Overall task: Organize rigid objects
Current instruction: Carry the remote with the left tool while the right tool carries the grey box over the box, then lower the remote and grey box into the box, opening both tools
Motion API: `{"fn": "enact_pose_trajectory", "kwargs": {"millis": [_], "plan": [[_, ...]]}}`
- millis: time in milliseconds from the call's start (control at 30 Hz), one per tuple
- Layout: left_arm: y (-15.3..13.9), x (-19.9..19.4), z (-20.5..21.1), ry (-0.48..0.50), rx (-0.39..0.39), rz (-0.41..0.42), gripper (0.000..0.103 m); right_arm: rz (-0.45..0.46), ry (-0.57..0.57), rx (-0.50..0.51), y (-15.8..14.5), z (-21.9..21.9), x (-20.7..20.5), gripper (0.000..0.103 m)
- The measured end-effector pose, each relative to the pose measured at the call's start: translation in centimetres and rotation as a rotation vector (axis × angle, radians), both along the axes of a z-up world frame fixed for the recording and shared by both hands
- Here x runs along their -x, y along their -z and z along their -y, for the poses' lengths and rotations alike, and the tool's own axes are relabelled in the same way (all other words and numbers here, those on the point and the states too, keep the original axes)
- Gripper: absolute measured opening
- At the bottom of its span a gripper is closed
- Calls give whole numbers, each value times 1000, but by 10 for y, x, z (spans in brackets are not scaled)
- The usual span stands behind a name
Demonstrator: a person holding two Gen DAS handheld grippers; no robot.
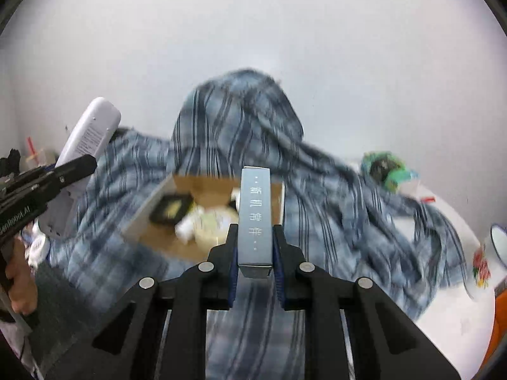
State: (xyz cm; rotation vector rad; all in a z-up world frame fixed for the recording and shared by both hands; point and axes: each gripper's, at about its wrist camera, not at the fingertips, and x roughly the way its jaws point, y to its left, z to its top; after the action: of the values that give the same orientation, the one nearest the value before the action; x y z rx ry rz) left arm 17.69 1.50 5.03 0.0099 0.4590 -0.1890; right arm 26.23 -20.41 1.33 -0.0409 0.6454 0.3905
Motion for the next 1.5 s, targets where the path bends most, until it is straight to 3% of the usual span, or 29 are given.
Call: {"fn": "enact_pose_trajectory", "kwargs": {"millis": [100, 200, 300, 500, 767, 833, 900, 967, 1033, 1167, 1233, 1267, 1367, 1433, 1500], "plan": [[-9, -20, 0, -15, 1, 28, 18, -1, 2, -11, -4, -16, -25, 18], [-7, -43, -1, -20, 25, 0, 18, -57, 29, 4, 9, -23, -49, 18], [9, -66, -3, -37, 28, -51, 18, -162, 34, -3, 34, -23, -65, 18], [50, -95, -15, -58, 60, -171, 18, -289, -33, -14, 77, -29, -78, 18], [83, -110, -18, -97, 28, -256, 18, -305, -46, 8, 96, -31, -85, 19], [87, -113, -20, -96, 37, -275, 18, -289, -49, 12, 94, -31, -82, 29], [87, -113, -20, -93, 46, -277, 19, -247, -40, 27, 87, -32, -82, 56], [81, -109, -17, -100, 27, -246, 31, -182, -23, 18, 75, -28, -78, 56], [73, -105, -17, -102, 26, -214, 49, -139, -17, -5, 61, -22, -74, 56], [45, -88, -20, -124, 40, -111, 54, -33, 19, -42, 28, -7, -60, 56], [24, -73, -18, -125, 21, -31, 81, 22, 28, -62, 11, -1, -51, 56], [16, -67, -17, -125, 20, 0, 87, 47, 32, -65, 3, 0, -46, 56], [-17, -33, -16, -120, 33, 161, 90, 132, 45, -78, -18, 4, -29, 61], [-34, -7, -14, -113, 21, 269, 103, 184, 57, -90, -31, 7, -18, 65], [-47, 11, -12, -110, -5, 343, 103, 248, 63, -101, -42, 10, -3, 74]]}}
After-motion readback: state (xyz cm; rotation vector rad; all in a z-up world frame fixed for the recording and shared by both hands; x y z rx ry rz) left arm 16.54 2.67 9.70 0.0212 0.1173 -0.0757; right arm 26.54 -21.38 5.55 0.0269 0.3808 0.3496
